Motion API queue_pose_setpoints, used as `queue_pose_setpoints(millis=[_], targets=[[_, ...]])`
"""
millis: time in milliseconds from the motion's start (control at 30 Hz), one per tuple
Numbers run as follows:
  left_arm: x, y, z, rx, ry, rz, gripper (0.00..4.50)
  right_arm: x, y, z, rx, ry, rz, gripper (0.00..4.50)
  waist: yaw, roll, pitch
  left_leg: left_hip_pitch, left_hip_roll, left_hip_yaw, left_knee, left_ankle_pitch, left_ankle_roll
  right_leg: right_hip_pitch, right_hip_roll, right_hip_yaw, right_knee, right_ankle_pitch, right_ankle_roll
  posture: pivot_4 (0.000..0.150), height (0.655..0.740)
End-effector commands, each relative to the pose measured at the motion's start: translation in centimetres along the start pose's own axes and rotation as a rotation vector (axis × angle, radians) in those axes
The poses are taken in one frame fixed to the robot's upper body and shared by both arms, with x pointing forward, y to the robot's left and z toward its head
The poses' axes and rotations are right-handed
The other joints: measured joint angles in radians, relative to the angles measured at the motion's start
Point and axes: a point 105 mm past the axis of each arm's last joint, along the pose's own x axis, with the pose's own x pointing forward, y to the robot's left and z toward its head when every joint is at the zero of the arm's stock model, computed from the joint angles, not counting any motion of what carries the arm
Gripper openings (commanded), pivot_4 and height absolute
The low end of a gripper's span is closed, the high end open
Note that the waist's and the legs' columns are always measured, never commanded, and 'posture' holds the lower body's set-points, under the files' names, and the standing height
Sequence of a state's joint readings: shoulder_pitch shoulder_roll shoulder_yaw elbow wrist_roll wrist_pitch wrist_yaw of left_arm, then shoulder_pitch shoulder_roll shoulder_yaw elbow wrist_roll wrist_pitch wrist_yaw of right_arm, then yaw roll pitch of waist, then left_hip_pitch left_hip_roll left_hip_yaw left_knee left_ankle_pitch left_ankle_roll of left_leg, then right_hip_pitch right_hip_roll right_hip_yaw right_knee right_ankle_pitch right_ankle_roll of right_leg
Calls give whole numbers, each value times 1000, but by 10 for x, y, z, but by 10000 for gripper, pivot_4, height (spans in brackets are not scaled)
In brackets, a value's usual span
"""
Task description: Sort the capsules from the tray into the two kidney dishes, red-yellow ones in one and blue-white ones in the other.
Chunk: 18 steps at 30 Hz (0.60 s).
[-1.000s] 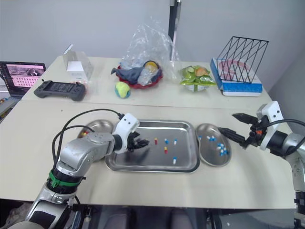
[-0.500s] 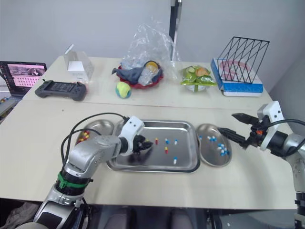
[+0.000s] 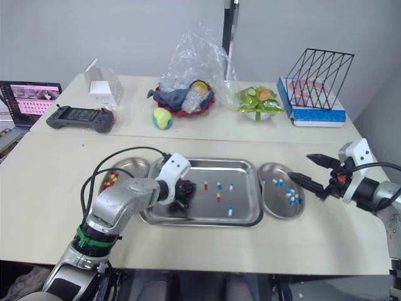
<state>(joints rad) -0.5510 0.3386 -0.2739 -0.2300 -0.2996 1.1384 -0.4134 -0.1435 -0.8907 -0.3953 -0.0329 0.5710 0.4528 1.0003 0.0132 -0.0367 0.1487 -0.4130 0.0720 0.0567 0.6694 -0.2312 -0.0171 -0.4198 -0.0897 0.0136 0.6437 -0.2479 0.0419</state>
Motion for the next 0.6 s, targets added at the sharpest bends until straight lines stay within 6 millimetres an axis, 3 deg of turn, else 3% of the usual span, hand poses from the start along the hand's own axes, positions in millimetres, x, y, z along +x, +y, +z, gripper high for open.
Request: queue_pose_setpoints(millis=[33,167,267,467,600], targets=[[-9,-3,19,-2,-63,-30,258,-4,1,16,-35,-57,-5,45000,0,0,0,0,0,0,0,0,0,0,0,0,0,0,0,1500,7334],[-40,13,48,-13,-181,-77,258,-3,2,20,-23,-79,5,45000,-1,0,0,-1,0,0,0,0,0,0,0,0,0,0,0,1500,7334],[-68,29,58,-10,-260,-110,258,-1,2,19,-21,-75,12,45000,-7,0,0,-1,0,-1,0,0,0,-1,0,0,1,0,0,1500,7334],[-102,69,45,-39,-294,-22,258,1,2,19,-19,-73,22,45000,-4,0,0,0,-1,-1,-1,0,0,0,-1,0,0,0,1,1500,7334],[-118,92,23,-82,-265,14,258,4,2,18,-17,-69,34,45000,-3,0,0,-1,-1,-1,-1,0,0,-1,0,0,0,0,1,1500,7334]])
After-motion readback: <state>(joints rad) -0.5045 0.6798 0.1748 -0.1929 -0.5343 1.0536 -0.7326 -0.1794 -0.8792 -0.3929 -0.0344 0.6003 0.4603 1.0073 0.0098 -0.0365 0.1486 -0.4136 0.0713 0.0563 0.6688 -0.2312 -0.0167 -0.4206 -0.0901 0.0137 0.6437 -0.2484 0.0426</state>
